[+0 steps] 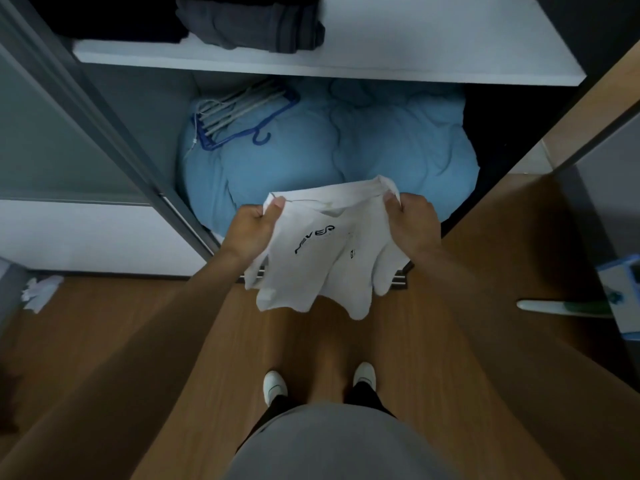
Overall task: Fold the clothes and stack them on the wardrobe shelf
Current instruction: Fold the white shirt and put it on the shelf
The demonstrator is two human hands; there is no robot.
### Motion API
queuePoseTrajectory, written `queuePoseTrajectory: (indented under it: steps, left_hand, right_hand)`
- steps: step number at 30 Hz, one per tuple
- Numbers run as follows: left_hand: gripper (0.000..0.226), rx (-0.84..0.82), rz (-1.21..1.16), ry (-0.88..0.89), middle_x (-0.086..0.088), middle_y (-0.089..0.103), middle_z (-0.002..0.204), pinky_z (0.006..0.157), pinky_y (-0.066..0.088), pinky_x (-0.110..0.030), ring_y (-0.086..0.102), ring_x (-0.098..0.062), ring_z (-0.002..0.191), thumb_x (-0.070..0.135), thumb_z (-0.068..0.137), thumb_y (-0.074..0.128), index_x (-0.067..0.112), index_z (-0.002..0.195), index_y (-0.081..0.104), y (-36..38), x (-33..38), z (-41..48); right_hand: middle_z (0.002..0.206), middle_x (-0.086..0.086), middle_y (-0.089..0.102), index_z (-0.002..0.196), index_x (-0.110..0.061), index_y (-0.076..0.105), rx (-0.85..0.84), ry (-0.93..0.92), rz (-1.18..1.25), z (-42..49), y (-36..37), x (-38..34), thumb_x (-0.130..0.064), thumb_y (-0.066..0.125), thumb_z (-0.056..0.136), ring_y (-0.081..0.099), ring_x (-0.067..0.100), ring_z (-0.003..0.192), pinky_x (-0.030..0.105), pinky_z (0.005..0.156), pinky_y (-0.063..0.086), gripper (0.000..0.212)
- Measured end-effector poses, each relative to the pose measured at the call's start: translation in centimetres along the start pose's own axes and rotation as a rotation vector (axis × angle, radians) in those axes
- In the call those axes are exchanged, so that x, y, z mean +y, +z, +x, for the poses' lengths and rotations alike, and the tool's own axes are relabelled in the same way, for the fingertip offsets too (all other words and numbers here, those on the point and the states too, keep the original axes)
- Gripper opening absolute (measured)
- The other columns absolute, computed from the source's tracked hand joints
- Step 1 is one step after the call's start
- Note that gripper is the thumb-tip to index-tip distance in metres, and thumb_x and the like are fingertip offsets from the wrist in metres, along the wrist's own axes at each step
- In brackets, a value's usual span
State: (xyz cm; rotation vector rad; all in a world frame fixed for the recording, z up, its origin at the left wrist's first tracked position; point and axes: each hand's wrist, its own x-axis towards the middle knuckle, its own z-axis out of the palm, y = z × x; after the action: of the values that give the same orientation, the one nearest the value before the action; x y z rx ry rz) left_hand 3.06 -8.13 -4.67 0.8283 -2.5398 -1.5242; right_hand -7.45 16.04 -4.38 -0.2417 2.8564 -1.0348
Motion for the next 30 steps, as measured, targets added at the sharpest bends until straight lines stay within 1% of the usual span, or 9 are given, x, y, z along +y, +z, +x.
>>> queuePoseTrajectory:
  steps: [4, 6, 12, 16, 19, 22, 25, 27, 30]
  left_hand:
    - [0.057, -0.070, -0.028, 0.021, -0.011, 0.039, 0.059, 0.045, 0.028, -0.022, 0.039, -0.016, 0.050, 0.047, 0.100, 0.052, 0.002, 0.065, 0.051, 2.0, 0.9, -0.4]
    - [0.054, -0.104, -0.086, 0.002, -0.010, 0.041, 0.061, 0.050, 0.031, -0.022, 0.041, -0.010, 0.050, 0.048, 0.099, 0.052, 0.004, 0.069, 0.055, 3.1, 1.7, -0.6]
    - [0.056, -0.231, -0.289, -0.061, -0.014, 0.061, 0.086, 0.084, 0.053, -0.047, 0.060, -0.026, 0.083, 0.053, 0.097, 0.050, -0.001, 0.093, 0.066, 4.7, 3.1, -0.9]
    - [0.039, -0.248, -0.311, 0.028, -0.012, 0.055, 0.085, 0.077, 0.045, -0.037, 0.057, -0.022, 0.080, 0.049, 0.093, 0.061, 0.010, 0.091, 0.059, 4.2, 3.3, -1.1]
    - [0.018, -0.279, -0.314, 0.068, -0.010, 0.070, 0.093, 0.082, 0.050, -0.034, 0.066, -0.018, 0.087, 0.031, 0.094, 0.066, 0.013, 0.099, 0.064, 3.2, 3.2, -0.7]
    - [0.011, -0.299, -0.278, 0.137, -0.005, 0.069, 0.083, 0.076, 0.047, -0.027, 0.062, -0.011, 0.079, 0.019, 0.098, 0.060, 0.011, 0.094, 0.067, 2.5, 3.3, -0.6]
    - [0.015, -0.281, -0.199, 0.192, -0.019, 0.066, 0.090, 0.073, 0.043, -0.032, 0.057, -0.018, 0.078, 0.021, 0.099, 0.058, 0.008, 0.100, 0.066, 2.1, 3.3, -0.5]
    - [0.009, -0.317, -0.177, 0.253, 0.001, 0.067, 0.079, 0.070, 0.045, -0.026, 0.059, -0.009, 0.074, 0.020, 0.099, 0.059, 0.017, 0.097, 0.067, 1.7, 3.4, -0.4]
    - [0.014, -0.420, -0.159, 0.330, 0.010, 0.067, 0.076, 0.069, 0.049, -0.028, 0.062, -0.007, 0.072, 0.030, 0.094, 0.064, 0.018, 0.097, 0.070, 1.5, 4.1, -0.6]
  right_hand:
    - [0.071, -0.005, 0.046, 0.082, -0.010, 0.049, -0.017, 0.054, 0.148, -1.1, 1.8, -1.7, -0.031, 0.045, 0.104, 0.050, 0.015, 0.065, 0.019, 0.048, 0.034, 0.030]
    - [0.073, -0.007, 0.048, 0.090, -0.012, 0.051, -0.070, 0.034, 0.264, -2.1, 2.6, -2.8, -0.031, 0.049, 0.102, 0.049, 0.007, 0.061, 0.011, 0.045, 0.036, 0.022]
    - [0.075, -0.007, 0.054, 0.081, -0.021, 0.054, -0.274, -0.094, 0.347, -4.4, 3.1, -4.9, -0.028, 0.052, 0.102, 0.049, 0.001, 0.066, 0.011, 0.059, 0.034, 0.022]
    - [0.108, 0.002, 0.066, 0.121, -0.010, 0.064, -0.376, -0.183, 0.343, -5.4, 2.2, -5.2, -0.011, 0.049, 0.102, 0.059, 0.009, 0.095, 0.004, 0.077, 0.042, 0.024]
    - [0.121, 0.003, 0.064, 0.134, -0.015, 0.058, -0.503, -0.218, 0.316, -5.8, 1.5, -5.1, -0.001, 0.042, 0.100, 0.059, 0.014, 0.105, 0.017, 0.090, 0.047, 0.040]
    - [0.125, -0.001, 0.062, 0.140, -0.017, 0.054, -0.627, -0.215, 0.311, -5.4, 1.0, -4.9, 0.006, 0.041, 0.098, 0.060, 0.010, 0.107, 0.017, 0.092, 0.049, 0.049]
    - [0.115, -0.001, 0.069, 0.112, -0.016, 0.070, -0.370, -0.136, 0.195, -4.7, 0.4, -4.2, -0.009, 0.056, 0.097, 0.064, 0.016, 0.103, 0.035, 0.096, 0.053, 0.022]
    - [0.108, -0.008, 0.065, 0.107, -0.024, 0.064, -0.116, -0.158, 0.171, -3.9, -0.6, -3.6, -0.024, 0.062, 0.093, 0.060, 0.011, 0.100, 0.033, 0.093, 0.052, 0.013]
    - [0.124, -0.009, 0.055, 0.122, -0.025, 0.049, -0.198, -0.277, 0.240, -2.7, -1.6, -4.0, -0.043, 0.065, 0.089, 0.050, 0.007, 0.116, 0.022, 0.095, 0.043, 0.041]
